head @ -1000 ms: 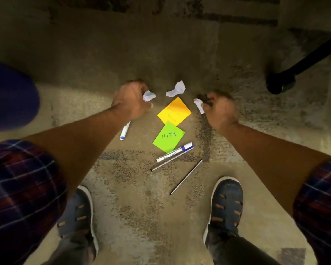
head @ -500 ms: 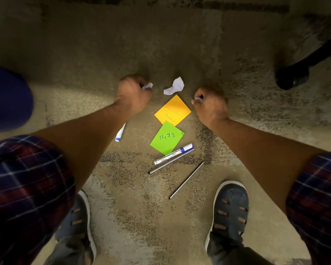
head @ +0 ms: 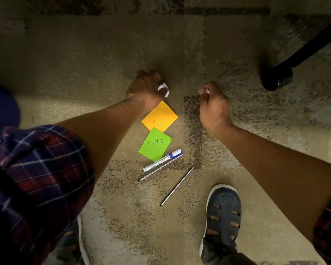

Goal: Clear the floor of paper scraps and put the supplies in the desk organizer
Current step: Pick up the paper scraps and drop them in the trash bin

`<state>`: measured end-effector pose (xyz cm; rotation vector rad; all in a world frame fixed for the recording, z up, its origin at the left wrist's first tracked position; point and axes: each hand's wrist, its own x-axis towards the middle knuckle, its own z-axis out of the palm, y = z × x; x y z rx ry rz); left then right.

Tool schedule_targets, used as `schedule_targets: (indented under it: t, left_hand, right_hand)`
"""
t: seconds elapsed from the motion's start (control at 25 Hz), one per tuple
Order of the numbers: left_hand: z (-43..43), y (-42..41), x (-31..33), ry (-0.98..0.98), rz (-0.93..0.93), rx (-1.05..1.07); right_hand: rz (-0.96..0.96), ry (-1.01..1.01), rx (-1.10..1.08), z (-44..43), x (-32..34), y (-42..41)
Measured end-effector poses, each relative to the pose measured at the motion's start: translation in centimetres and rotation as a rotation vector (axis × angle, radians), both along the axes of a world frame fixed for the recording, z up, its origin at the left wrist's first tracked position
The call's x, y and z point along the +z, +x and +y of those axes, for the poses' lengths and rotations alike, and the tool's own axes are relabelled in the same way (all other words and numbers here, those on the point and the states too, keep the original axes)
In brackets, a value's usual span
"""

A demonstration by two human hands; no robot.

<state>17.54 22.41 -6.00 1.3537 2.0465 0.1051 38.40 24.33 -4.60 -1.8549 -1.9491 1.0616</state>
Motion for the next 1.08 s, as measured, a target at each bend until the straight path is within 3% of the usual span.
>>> schedule_targets:
  t: [0.28,0.44,0.56,0.72,0.92,1.08]
  left_hand:
    - [0.1,2.1,-0.9,-0.002,0.075,0.091]
    - [-1.2,1.9,2.4,0.103,-0.088,0.353]
    - [-4.6,0.9,5.4,0.072,-0.152,0.5]
    - [-9.8,-1.2,10.4,0.084,-0.425,0.802]
    - [-15.4,-5.5,17.6,0.161,-0.701,1.102]
    - [-18.2,-12.3,23.8,0.302,-0.703,1.256]
  right_hand:
    - [0.13,-0.182,-0.059,-0.4,0.1,0.6]
    - [0.109,-0.184,-0.057,-1.3,2.4,0.6]
    - [0.121,-0.194,-0.099,-2.0,5.1,-0.5]
    - [0.23,-0.254,-0.157,-3.5,9.1,-3.6]
    - [0.374,-0.351,-0.176,-6.5,15.8,-12.1]
    - [0.44,-0.379,-0.09,-9.6,21.1,-21.3]
